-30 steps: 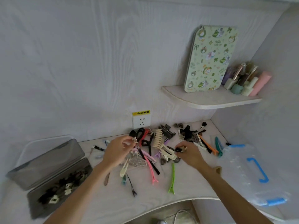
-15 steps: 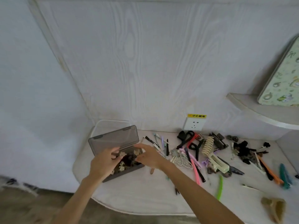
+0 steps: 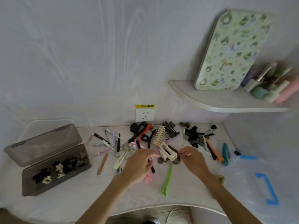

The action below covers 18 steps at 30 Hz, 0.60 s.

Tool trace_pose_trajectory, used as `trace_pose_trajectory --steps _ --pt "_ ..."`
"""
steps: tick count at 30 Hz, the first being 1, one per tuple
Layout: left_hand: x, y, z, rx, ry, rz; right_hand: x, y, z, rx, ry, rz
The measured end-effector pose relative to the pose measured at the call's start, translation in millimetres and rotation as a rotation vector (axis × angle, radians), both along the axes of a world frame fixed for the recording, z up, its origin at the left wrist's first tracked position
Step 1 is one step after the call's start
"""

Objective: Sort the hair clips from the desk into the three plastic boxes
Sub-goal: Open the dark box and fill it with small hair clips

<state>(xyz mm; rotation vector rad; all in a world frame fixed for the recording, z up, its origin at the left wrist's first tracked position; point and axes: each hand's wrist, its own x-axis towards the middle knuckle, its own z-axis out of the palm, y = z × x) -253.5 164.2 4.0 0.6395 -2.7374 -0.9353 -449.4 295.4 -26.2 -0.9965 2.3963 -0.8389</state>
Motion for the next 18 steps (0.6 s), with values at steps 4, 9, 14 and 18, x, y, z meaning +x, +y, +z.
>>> trace_pose_trajectory --steps 4,9,14,18 --pt "-56 23 -29 -0.161 -0.032 -0.004 -12 34 -4 0.056 0.044 0.005" --pt "-74 14 -57 0.004 -0.101 0.085 -4 28 -13 0.174 0.119 0.3" --pt "-58 13 -63 -0.081 -0.035 0.207 -13 6 -20 0.179 0.299 0.14" --pt "-50 19 -65 -0.181 0.014 0.258 -39 5 -16 0.198 0.351 0.026"
